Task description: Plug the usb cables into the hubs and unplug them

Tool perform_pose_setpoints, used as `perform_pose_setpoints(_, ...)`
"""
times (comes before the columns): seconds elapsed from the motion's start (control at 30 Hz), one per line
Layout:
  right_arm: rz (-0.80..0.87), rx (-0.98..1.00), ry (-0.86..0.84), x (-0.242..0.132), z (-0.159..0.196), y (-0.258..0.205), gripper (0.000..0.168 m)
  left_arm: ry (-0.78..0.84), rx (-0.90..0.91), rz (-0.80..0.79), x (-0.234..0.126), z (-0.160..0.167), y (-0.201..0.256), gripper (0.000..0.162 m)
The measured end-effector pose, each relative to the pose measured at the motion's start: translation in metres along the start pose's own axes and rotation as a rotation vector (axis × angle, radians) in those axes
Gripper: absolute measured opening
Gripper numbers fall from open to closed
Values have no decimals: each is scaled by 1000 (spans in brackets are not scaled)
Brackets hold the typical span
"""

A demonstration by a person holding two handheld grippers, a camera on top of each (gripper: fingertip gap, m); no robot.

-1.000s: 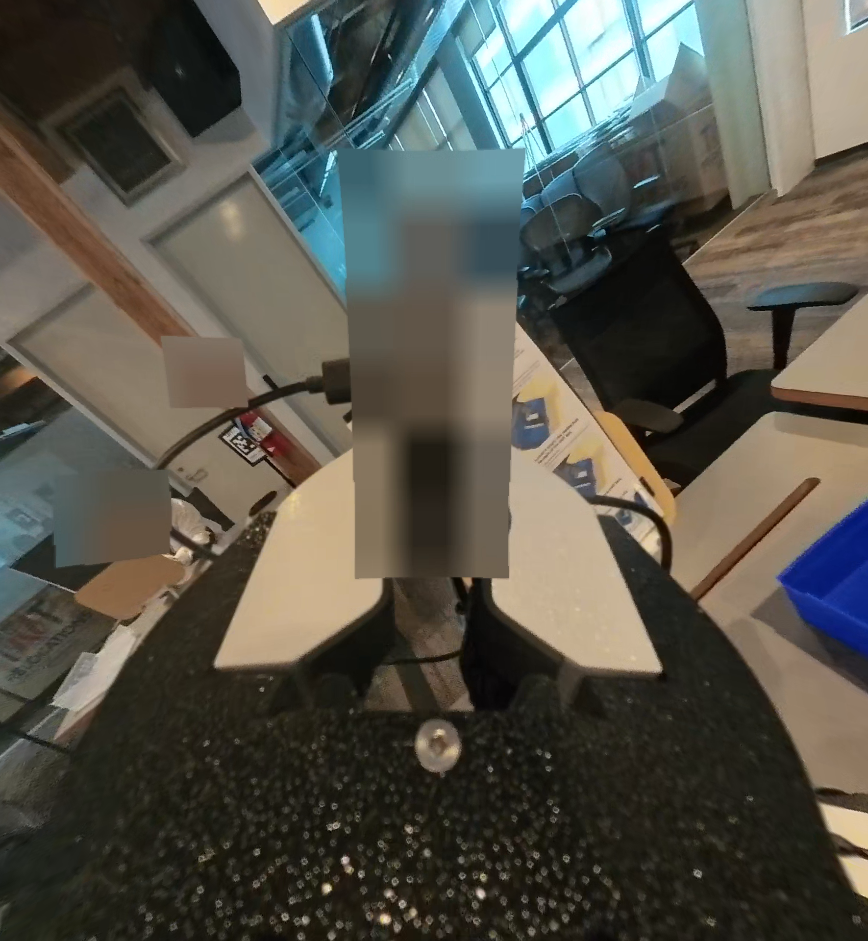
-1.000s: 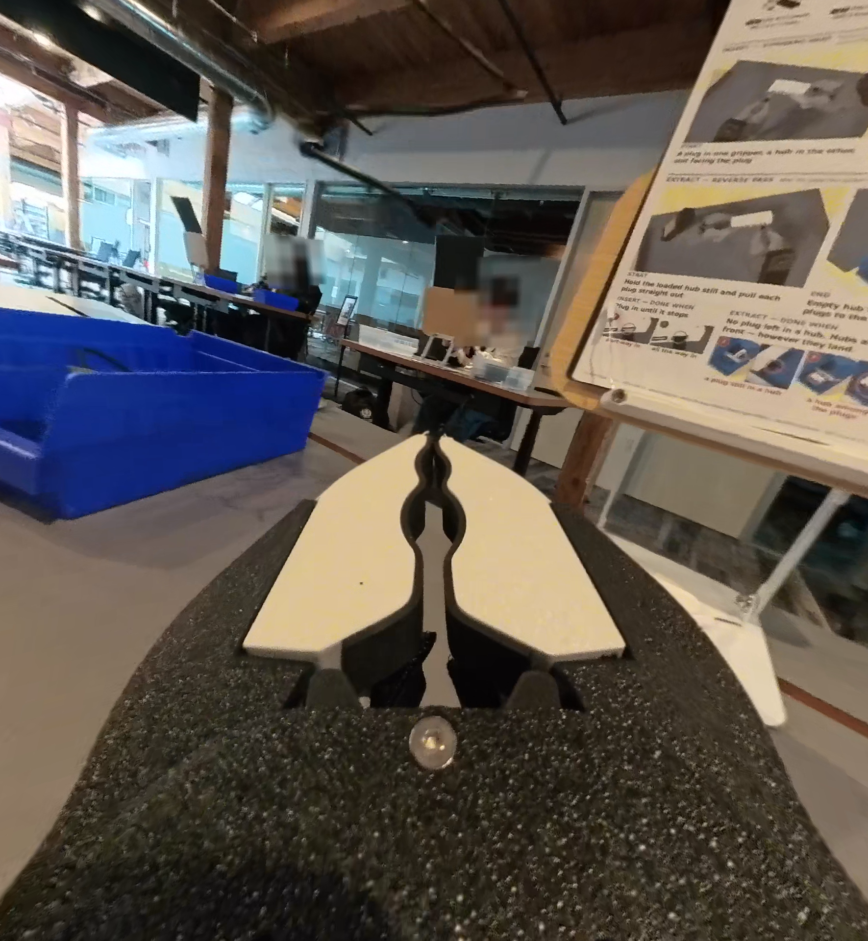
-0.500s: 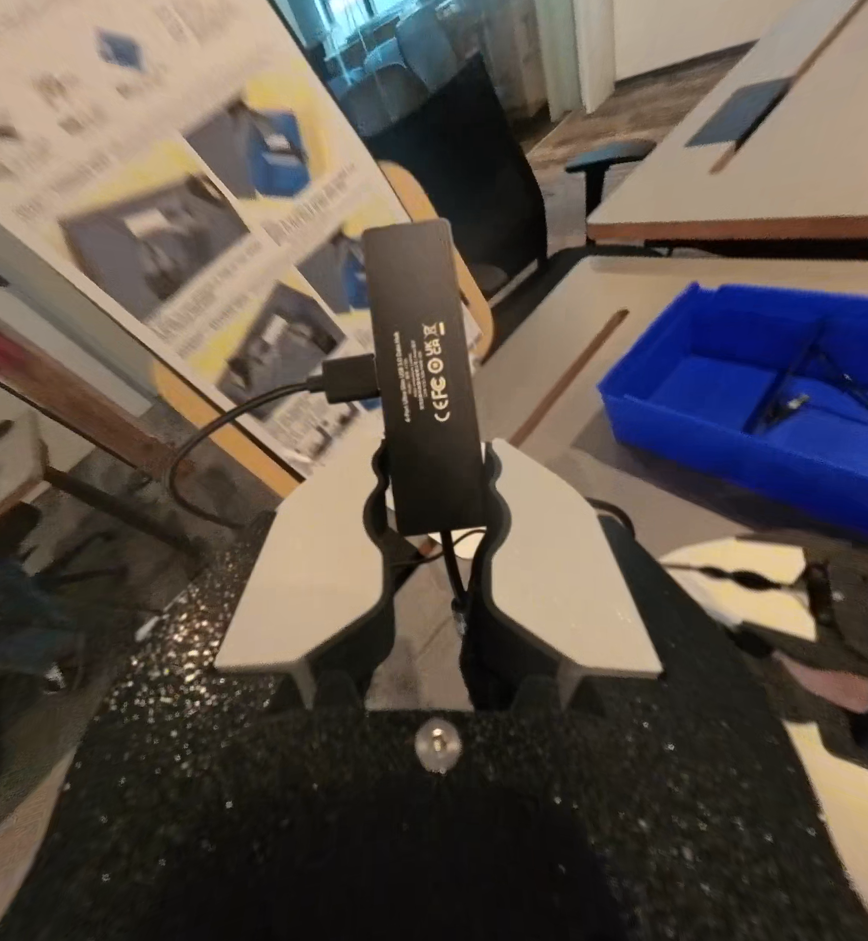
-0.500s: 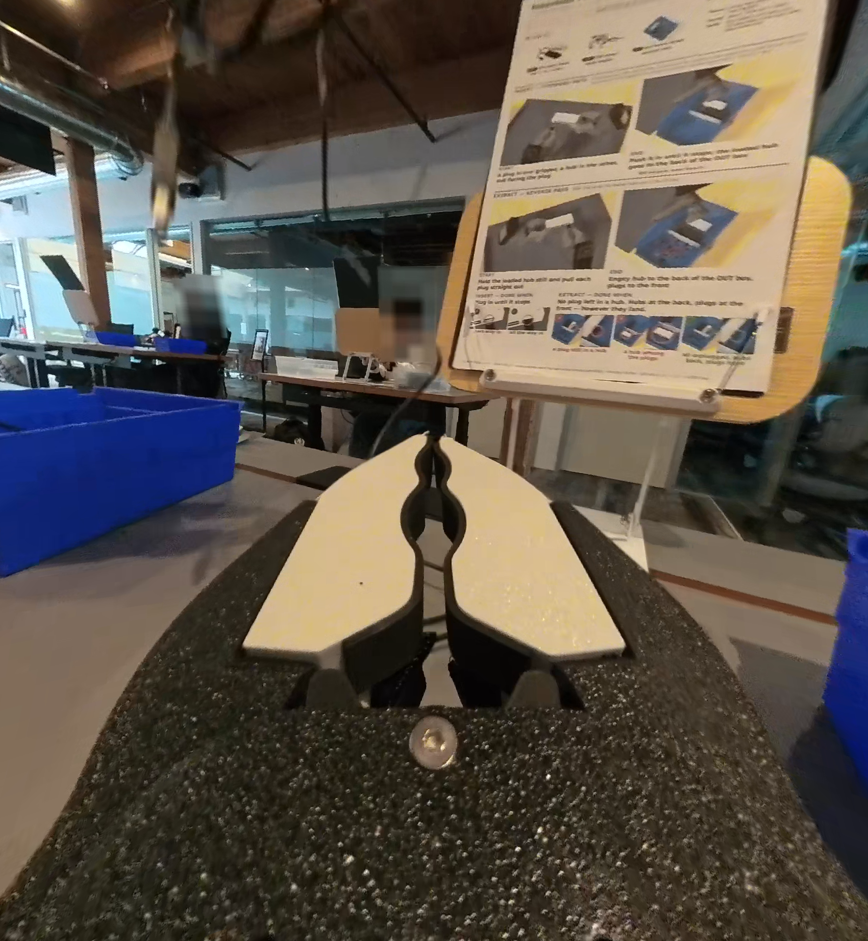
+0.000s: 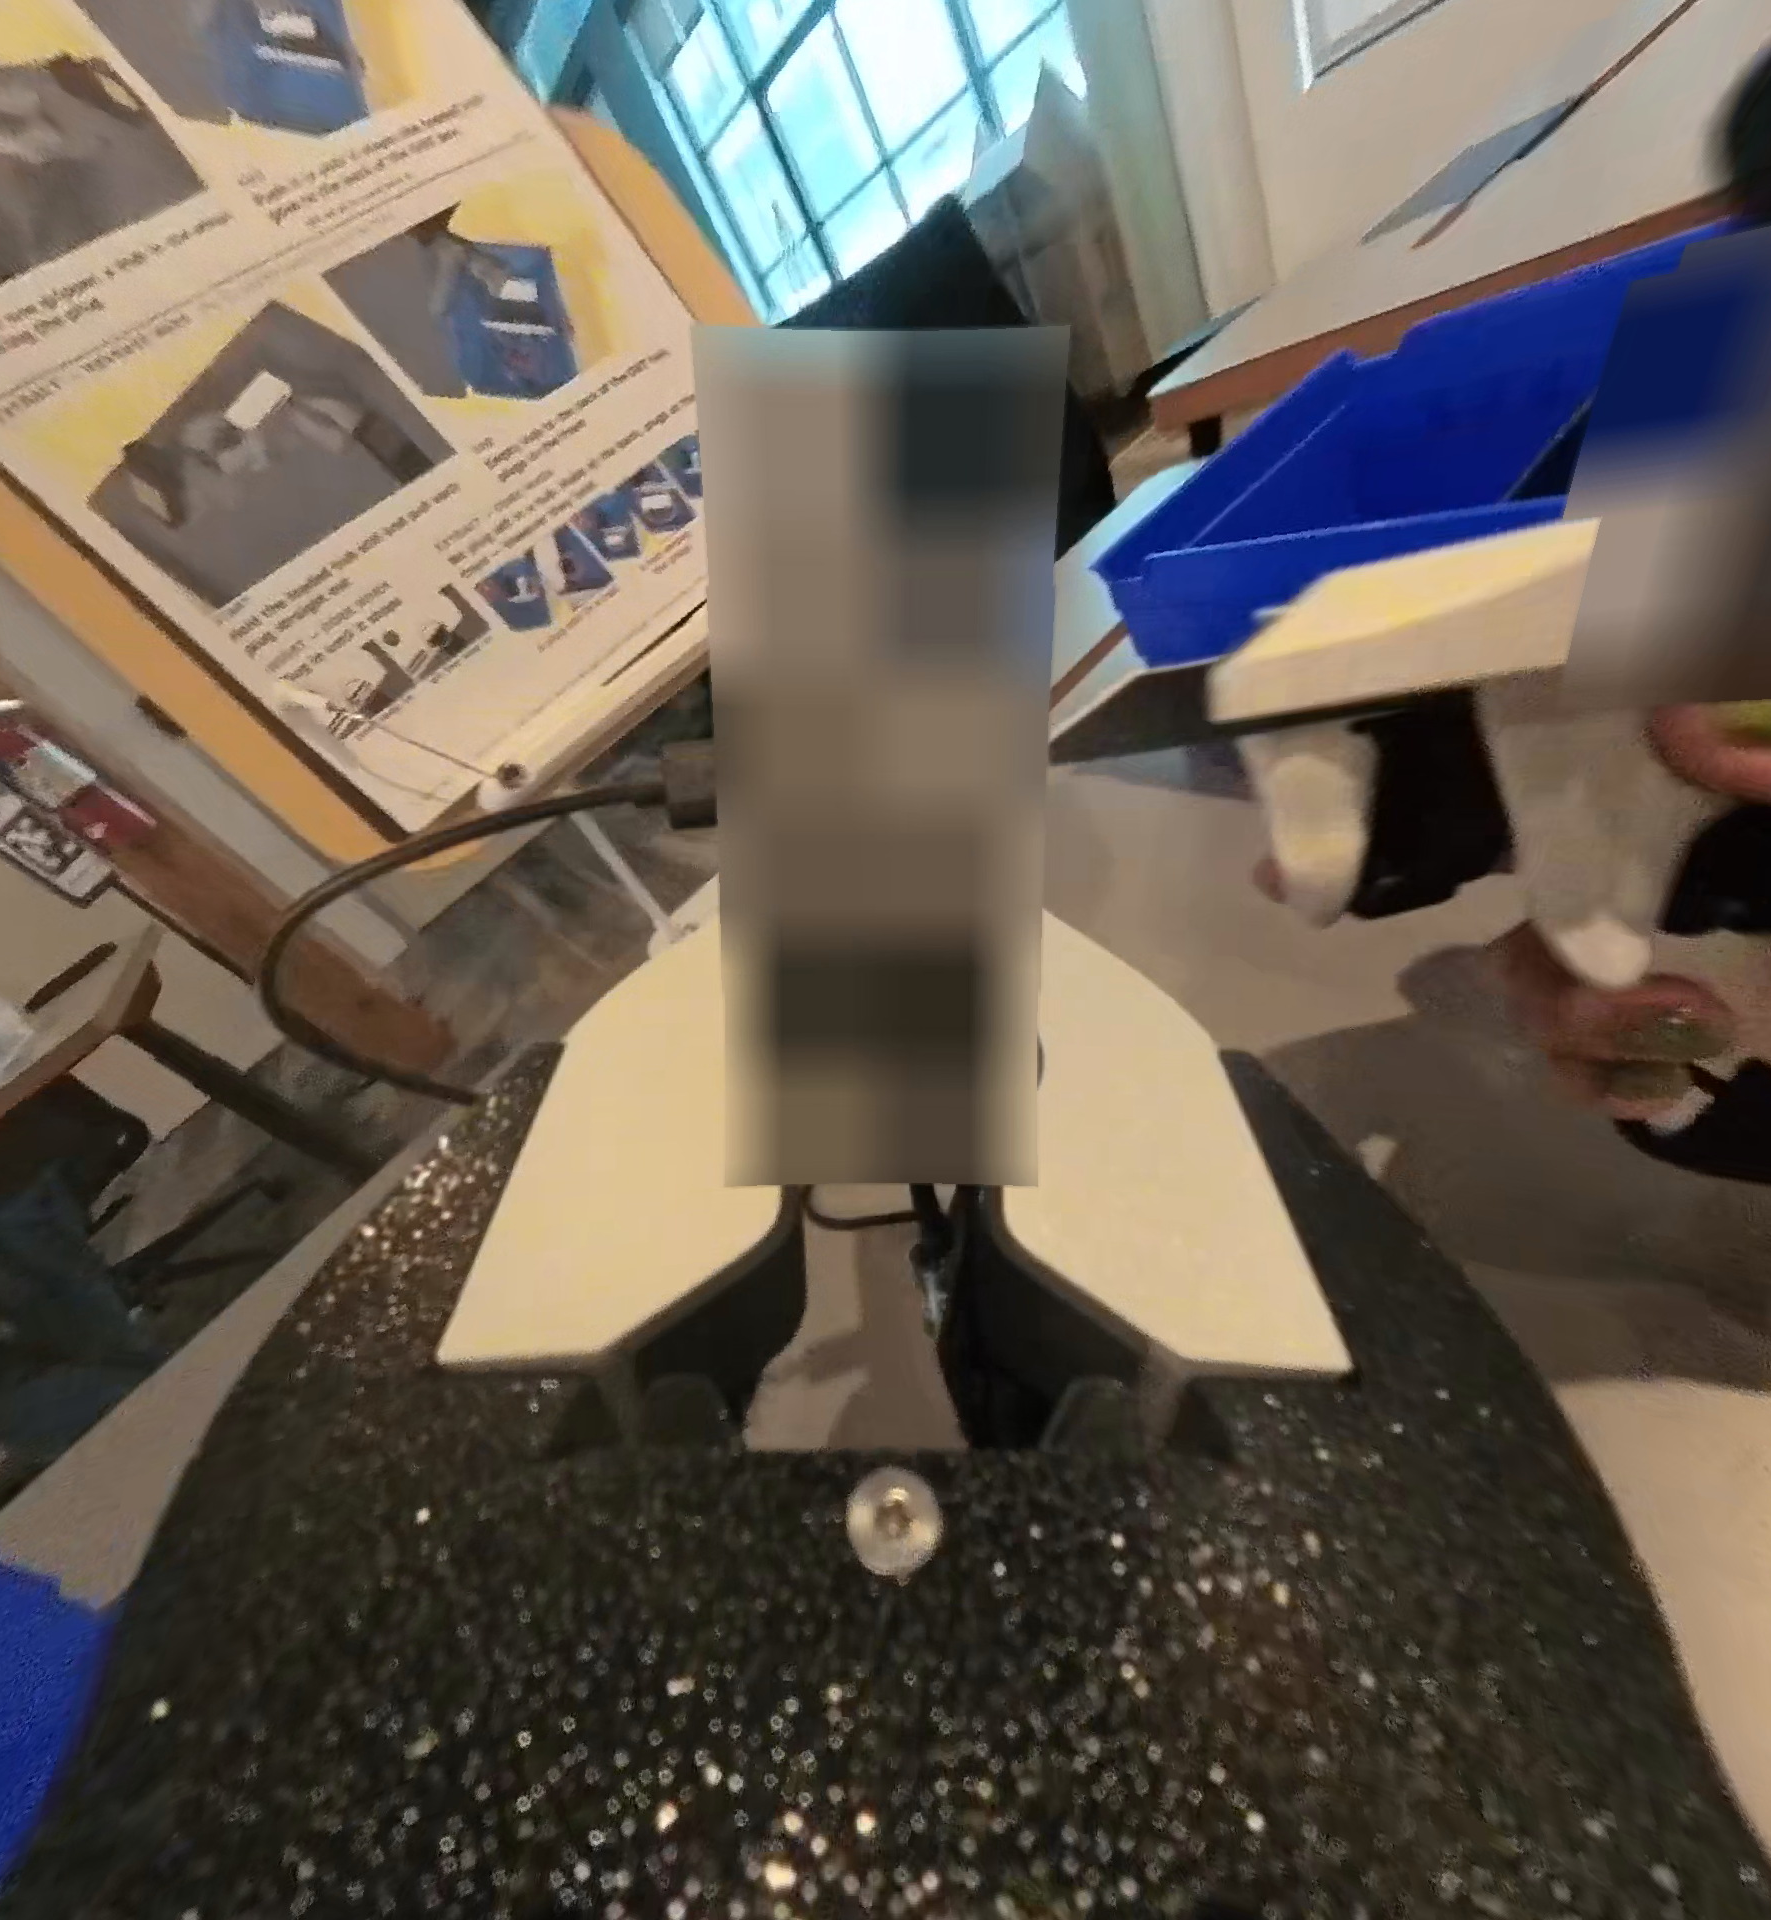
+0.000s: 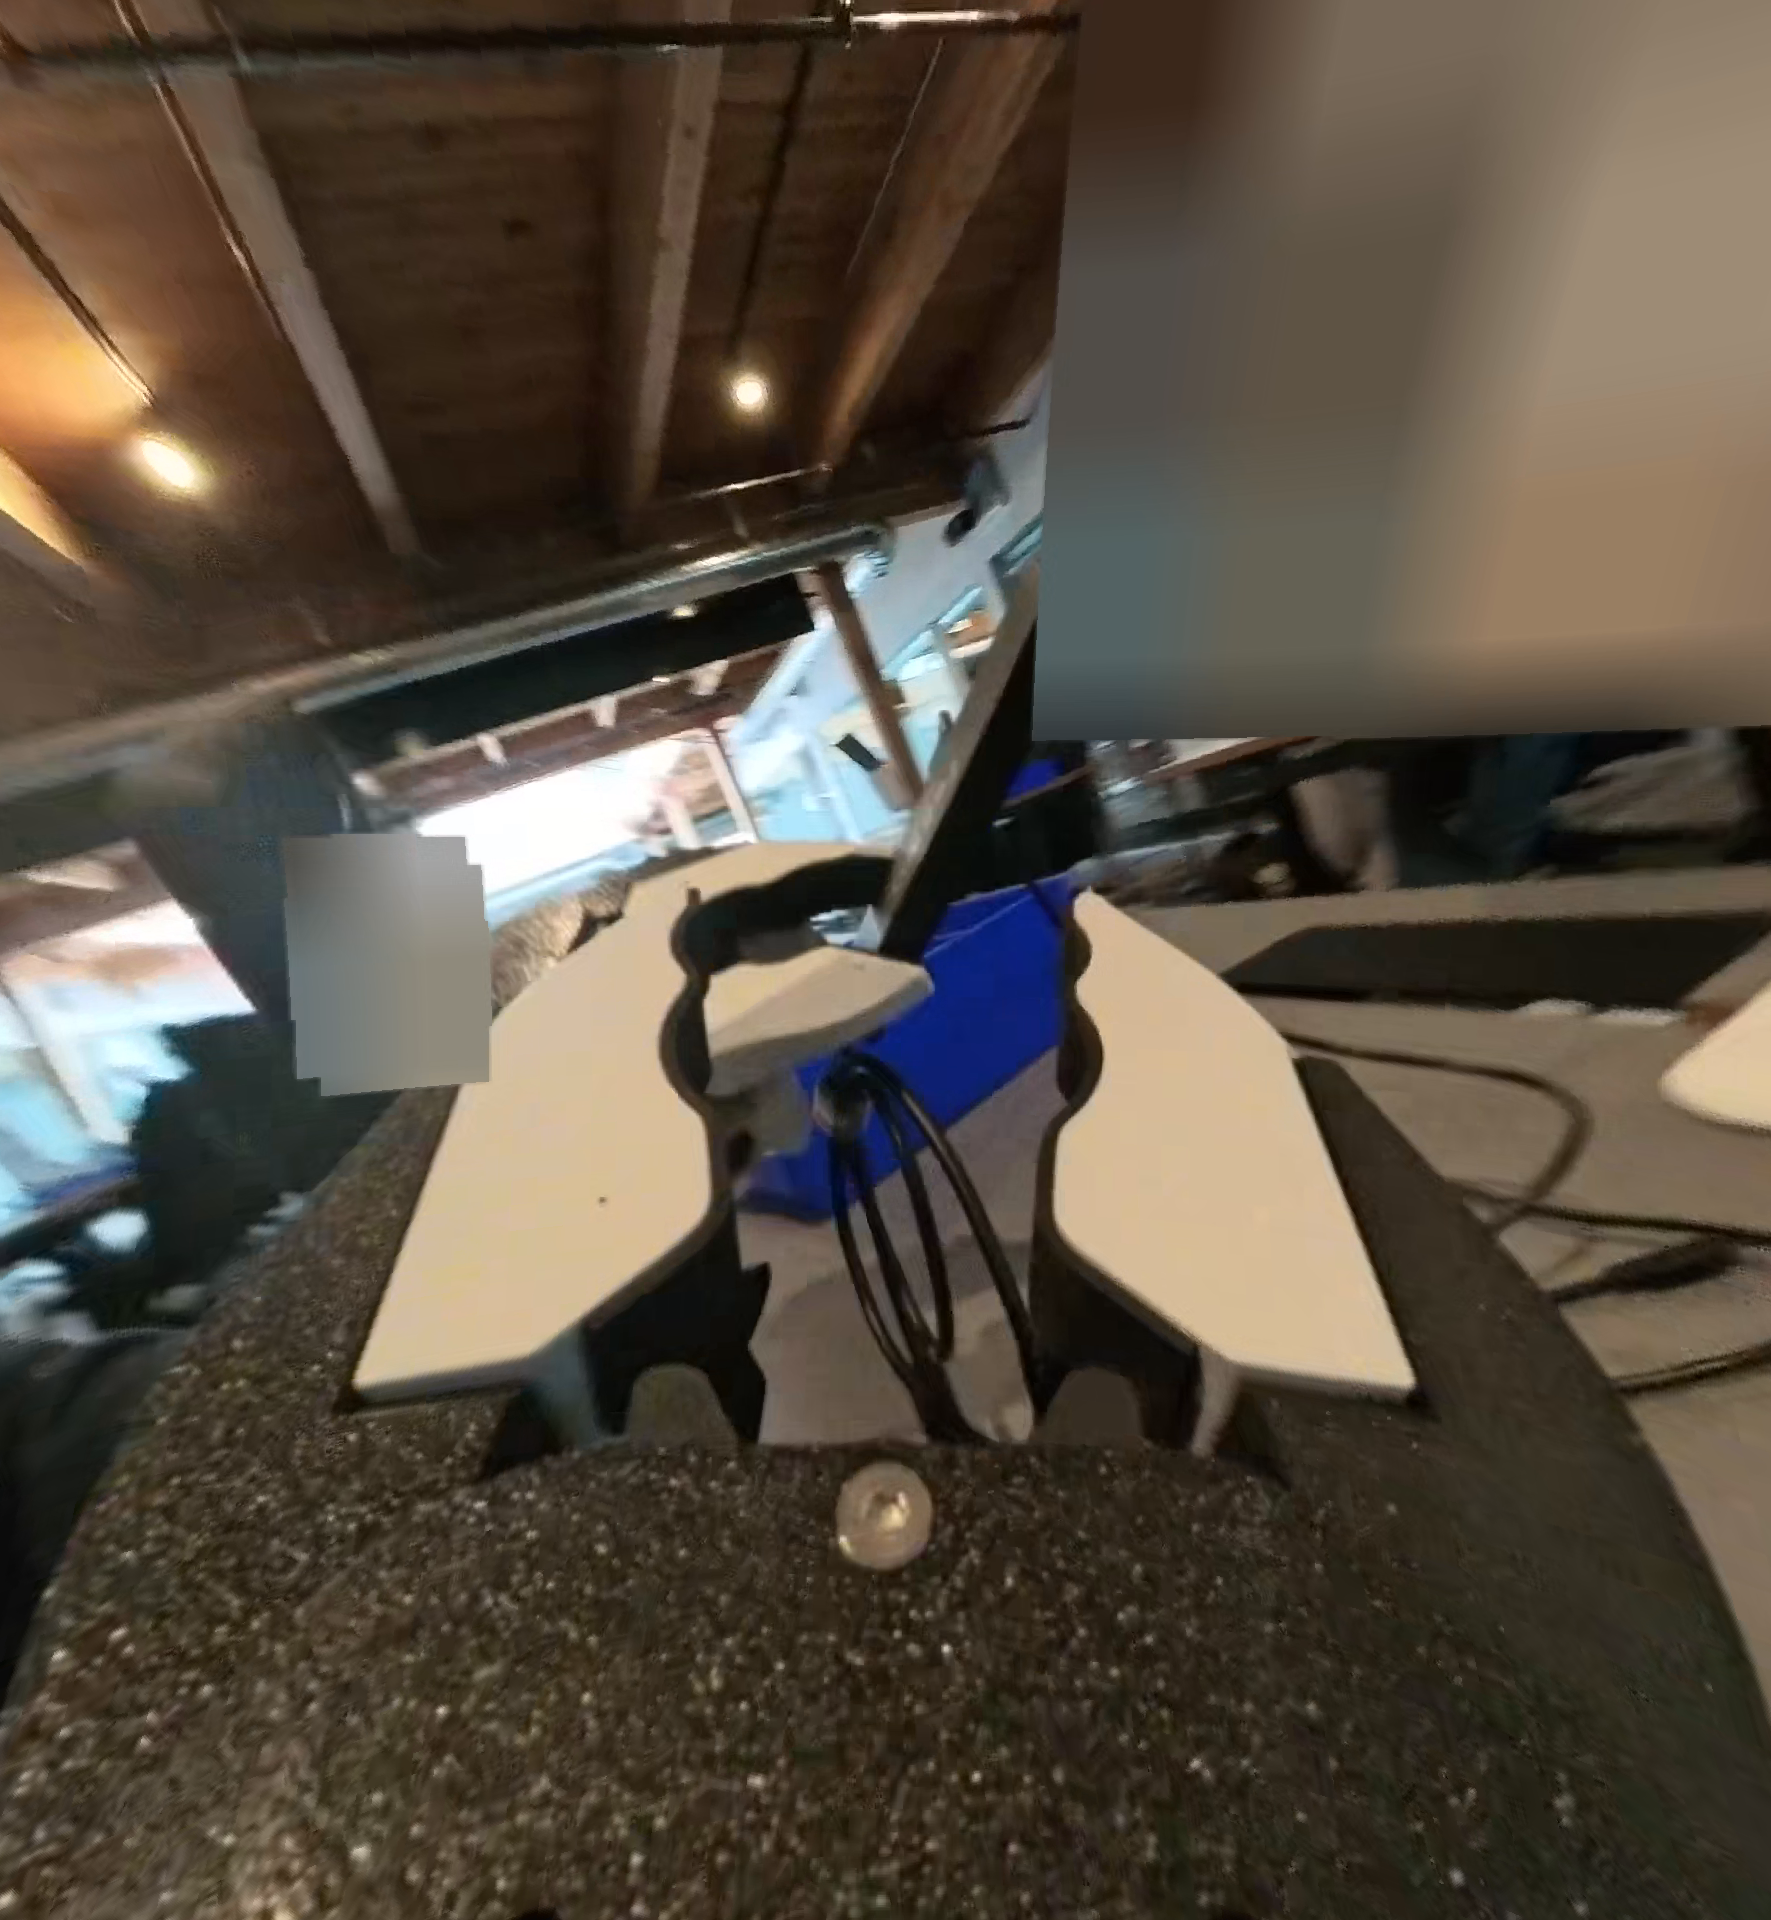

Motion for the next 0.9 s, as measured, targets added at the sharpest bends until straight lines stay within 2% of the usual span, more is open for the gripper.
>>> perform_pose_setpoints(0.13, -89, 150, -56, 5, 12, 1, 64, 55, 6, 45, -2, 5, 19, 35)
perform_pose_setpoints(0.2, -95, 164, -47, 6, 14, 0, 58, 69, 20, 45, -3, 5, 24, 40)
perform_pose_setpoints(0.23, -86, 154, -36, 5, 14, 1, 52, 85, 28, 41, -4, 5, 26, 35)
perform_pose_setpoints(0.3, -73, 135, -14, 4, 11, 1, 42, 119, 29, 58, -6, 3, 29, 35)
perform_pose_setpoints(0.43, -67, 163, 12, 3, 7, 2, 38, 154, 62, 69, -8, 3, 36, 35)
perform_pose_setpoints(0.53, -52, 184, 2, 1, 9, 6, 15, 187, 54, 102, -9, 5, 40, 35)
perform_pose_setpoints(0.6, -73, 205, -14, 1, 9, 7, 14, 178, 37, 111, -10, 6, 39, 35)
perform_pose_setpoints(0.67, -98, 179, -21, 0, 7, 5, 13, 141, 9, 135, -10, 7, 39, 38)
perform_pose_setpoints(0.73, -109, 111, -19, -2, 2, 2, 13, 121, -39, 179, -12, 8, 38, 49)
perform_pose_setpoints(0.9, -101, -66, -46, -10, -13, 0, 12, 150, -128, 287, -28, 0, 27, 50)
Point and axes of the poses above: each gripper's, where its closed fingertips meet, x out along the fingers, z out of its underside, y = z × x across the jaws, the point moved 6 cm from there along -x, back along the fingers, and after that the axes turned 5 degrees about y, right-handed, at the moved point
